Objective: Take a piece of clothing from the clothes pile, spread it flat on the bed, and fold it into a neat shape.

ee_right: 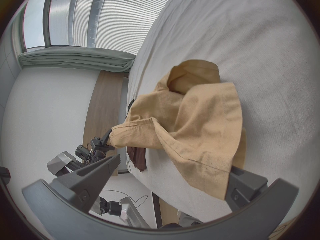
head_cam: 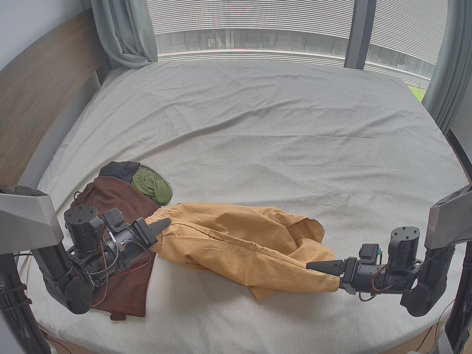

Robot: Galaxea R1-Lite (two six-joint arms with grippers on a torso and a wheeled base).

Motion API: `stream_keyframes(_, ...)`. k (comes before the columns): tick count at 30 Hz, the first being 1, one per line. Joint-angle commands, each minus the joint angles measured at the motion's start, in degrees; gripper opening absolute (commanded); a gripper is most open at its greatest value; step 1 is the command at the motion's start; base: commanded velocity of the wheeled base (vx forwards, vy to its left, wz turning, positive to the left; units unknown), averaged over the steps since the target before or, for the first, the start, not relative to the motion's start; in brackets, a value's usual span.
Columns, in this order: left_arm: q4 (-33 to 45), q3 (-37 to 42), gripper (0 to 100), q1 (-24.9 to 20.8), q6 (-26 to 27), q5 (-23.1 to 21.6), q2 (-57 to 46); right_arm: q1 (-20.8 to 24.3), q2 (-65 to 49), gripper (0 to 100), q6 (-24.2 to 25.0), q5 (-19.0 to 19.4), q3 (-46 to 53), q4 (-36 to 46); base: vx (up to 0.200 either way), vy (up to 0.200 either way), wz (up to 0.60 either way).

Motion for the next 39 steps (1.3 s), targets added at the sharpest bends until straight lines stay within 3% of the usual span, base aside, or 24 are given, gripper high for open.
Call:
stream_keyframes(1,0.0,0.1,0,-0.1,0.0,0.0,0.1,-0.2,0.5,100,0.0,-0.1,-1.3,0.0,0.000,0.000,0.00)
stream_keyframes(11,0.0,0.0,0,-0.1,0.0,0.0,-0.1,-0.4,1.8,100,0.0,-1.0,-2.6,-0.1,0.000,0.000,0.00)
stream_keyframes(12,0.0,0.0,0,-0.1,0.0,0.0,-0.1,-0.4,1.9,0,0.0,-1.2,-2.5,-0.1,0.000,0.000,0.00)
stream_keyframes(23,-0.1,-0.1,0,-0.1,0.0,-0.1,-0.5,-0.1,1.5,0,-0.1,-1.4,-2.0,-0.1,0.000,0.000,0.00)
stream_keyframes(28,-0.2,-0.8,0,-0.6,2.3,-0.7,-5.4,-0.3,-5.0,0,-4.8,-1.5,-1.0,0.2,0.000,0.000,0.00)
stream_keyframes(39,-0.3,-3.5,0,-1.5,7.4,-2.5,-5.8,-1.3,-11.2,0,-7.8,1.5,-0.8,0.2,0.000,0.000,0.00)
